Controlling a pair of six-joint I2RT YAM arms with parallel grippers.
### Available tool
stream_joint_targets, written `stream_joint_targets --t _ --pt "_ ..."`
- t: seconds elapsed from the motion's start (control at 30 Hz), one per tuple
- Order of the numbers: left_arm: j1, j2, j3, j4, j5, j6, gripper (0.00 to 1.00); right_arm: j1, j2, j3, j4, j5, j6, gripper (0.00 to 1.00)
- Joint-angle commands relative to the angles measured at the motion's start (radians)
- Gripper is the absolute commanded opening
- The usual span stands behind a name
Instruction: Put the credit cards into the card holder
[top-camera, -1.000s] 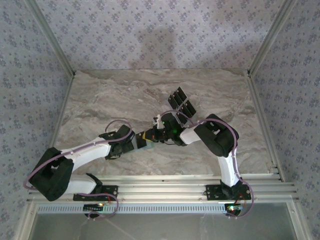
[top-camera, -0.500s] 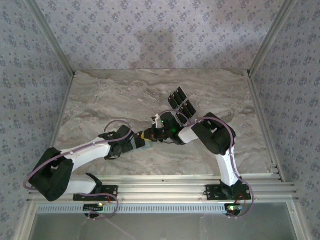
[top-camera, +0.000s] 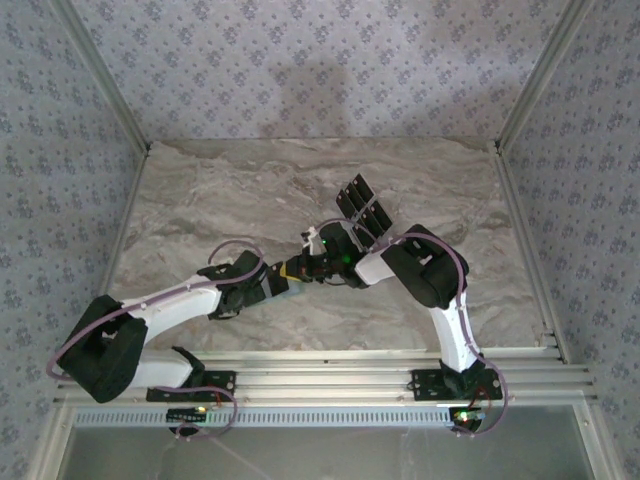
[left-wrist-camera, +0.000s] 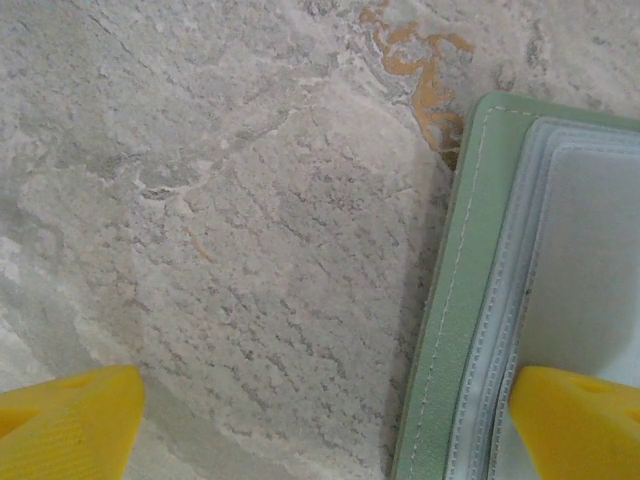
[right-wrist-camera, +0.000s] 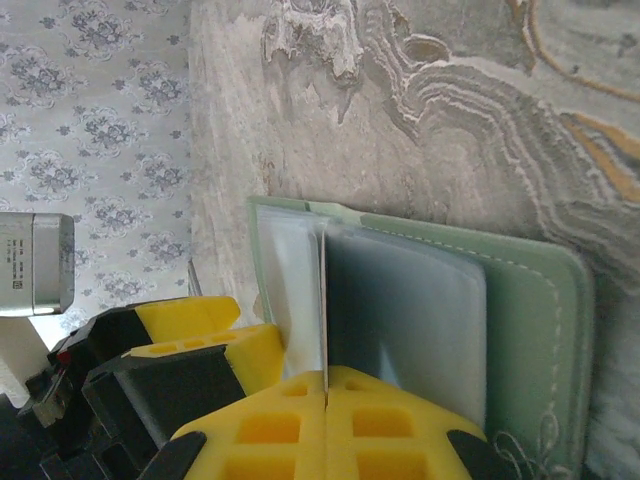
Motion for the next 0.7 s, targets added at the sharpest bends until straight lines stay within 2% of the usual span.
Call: stream_joint_targets --t 0.0,0.27,0.67 --pt "-0.003 0.017 -0.042 -0.083 0.026 -0.004 0.96 0.036 0.034 0.024 -0.023 -0.031 0.006 0.00" --pt "0.004 -0.014 -0.014 -0.189 -0.023 -0.021 0.97 0.023 0.033 -0.007 -0.037 -0.002 0.014 0.00" --pt "0.011 0.042 -0.015 -0.161 -0.003 -0.020 0.97 0.020 0.033 -0.004 -0.040 -0.012 0.017 0.00"
